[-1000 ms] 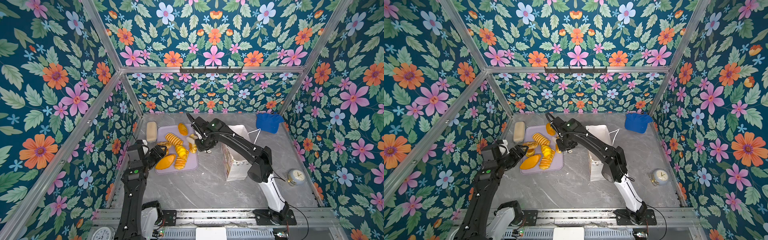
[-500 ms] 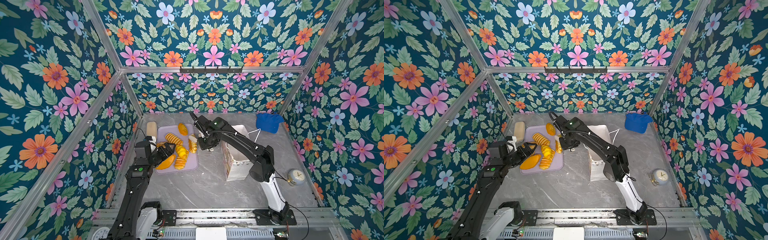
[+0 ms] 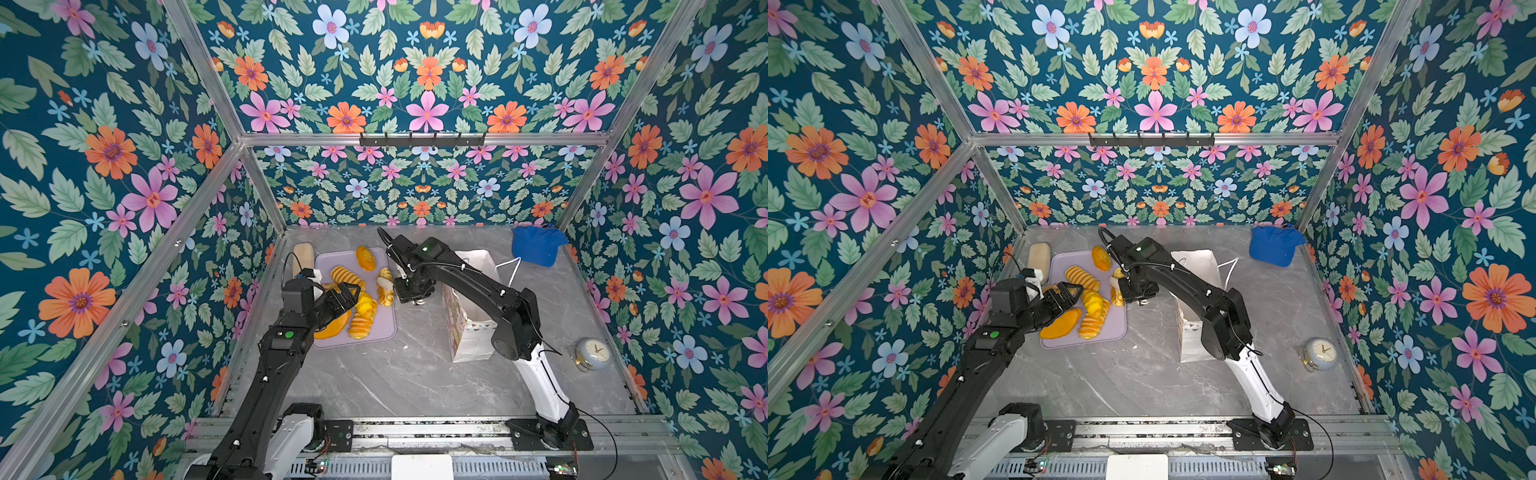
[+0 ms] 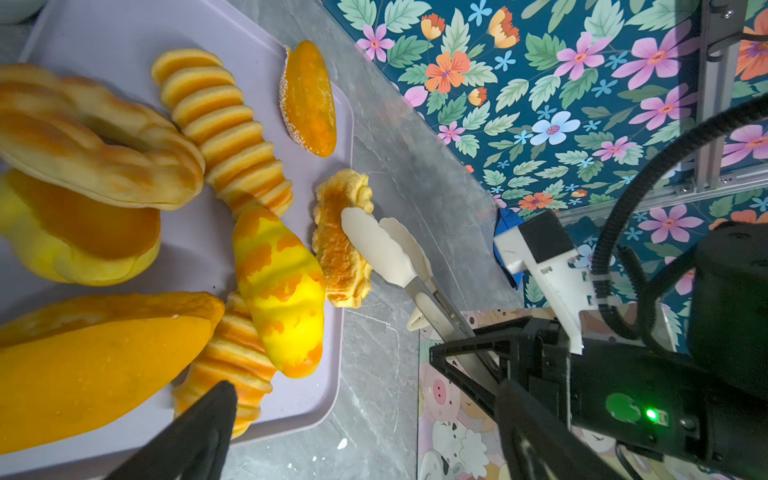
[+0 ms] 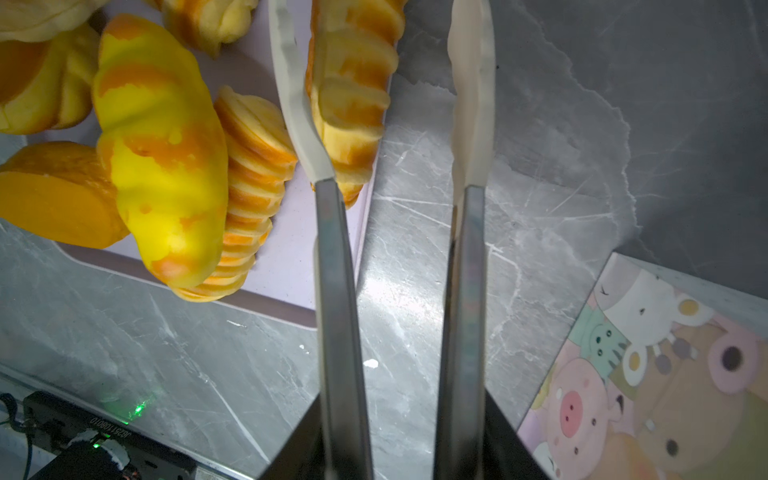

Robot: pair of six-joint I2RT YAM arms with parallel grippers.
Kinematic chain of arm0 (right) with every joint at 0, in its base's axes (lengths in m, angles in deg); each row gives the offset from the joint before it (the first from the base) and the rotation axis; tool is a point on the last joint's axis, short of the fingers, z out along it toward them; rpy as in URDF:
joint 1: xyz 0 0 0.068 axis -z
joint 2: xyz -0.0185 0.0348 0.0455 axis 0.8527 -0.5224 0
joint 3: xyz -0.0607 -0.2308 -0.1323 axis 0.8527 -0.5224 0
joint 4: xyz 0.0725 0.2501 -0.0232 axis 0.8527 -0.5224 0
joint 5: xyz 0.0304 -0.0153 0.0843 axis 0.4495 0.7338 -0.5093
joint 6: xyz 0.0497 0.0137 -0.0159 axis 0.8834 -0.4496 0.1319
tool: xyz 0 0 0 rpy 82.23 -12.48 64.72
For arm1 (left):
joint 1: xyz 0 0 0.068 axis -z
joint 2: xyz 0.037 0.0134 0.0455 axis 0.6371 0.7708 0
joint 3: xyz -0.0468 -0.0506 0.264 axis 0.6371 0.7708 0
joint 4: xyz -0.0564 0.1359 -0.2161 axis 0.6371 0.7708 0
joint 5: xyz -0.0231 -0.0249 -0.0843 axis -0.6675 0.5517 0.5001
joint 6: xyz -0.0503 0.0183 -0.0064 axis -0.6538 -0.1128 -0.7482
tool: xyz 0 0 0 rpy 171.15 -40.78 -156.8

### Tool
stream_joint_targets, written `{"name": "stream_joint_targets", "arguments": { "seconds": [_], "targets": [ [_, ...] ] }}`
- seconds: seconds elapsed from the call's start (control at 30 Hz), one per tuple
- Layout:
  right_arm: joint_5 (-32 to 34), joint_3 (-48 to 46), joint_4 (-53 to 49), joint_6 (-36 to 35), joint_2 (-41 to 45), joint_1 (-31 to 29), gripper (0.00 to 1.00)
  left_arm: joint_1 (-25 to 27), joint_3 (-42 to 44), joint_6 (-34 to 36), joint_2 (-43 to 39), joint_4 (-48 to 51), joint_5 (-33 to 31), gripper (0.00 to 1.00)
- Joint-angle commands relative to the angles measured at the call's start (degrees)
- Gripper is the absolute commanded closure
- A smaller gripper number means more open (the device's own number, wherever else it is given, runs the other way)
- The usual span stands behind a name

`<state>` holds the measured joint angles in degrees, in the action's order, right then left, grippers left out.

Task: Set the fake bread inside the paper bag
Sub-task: 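Pinch the ridged golden bread with the tongs and lift it off the tray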

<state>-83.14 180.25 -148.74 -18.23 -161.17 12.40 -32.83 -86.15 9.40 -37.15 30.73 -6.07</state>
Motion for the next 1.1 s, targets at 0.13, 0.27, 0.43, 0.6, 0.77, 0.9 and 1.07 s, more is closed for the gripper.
{"name": "stream_joint_targets", "arguments": {
  "seconds": [0.13,0.27,0.43,0.6,0.77,0.9,1.07],
  "targets": [
    [-0.7,2.2,-0.1,0.4,-2.1,0.0,0.58,0.0,0.2,0.4,-0.6,-0.4,-0.5,0.02],
    [-0.9,2.4,-0.1,0.5,-1.9,0.0,0.65,0.0,-0.1,0.5,-0.9,-0.1,-0.7,0.02],
    [-0.9,2.1,0.0,0.7,0.0,-0.1,0.74,0.0,-0.9,0.7,-1.0,0.6,-0.7,0.02],
    [0.2,1.8,-0.1,0.7,3.7,-0.9,0.77,0.4,-2.3,1.7,-0.1,0.7,0.6,0.02],
    [1.4,3.7,-1.2,0.8,7.4,-2.1,0.79,4.5,-5.5,2.6,1.7,1.0,-0.9,0.01],
    [2.8,7.1,-3.1,0.5,10.1,-2.9,0.79,10.1,-9.5,3.1,3.7,2.5,-5.0,0.01],
    [5.9,11.3,-6.0,0.1,14.7,-2.9,0.8,17.4,-14.6,2.3,4.7,3.4,-10.8,0.02]
  ]
}}
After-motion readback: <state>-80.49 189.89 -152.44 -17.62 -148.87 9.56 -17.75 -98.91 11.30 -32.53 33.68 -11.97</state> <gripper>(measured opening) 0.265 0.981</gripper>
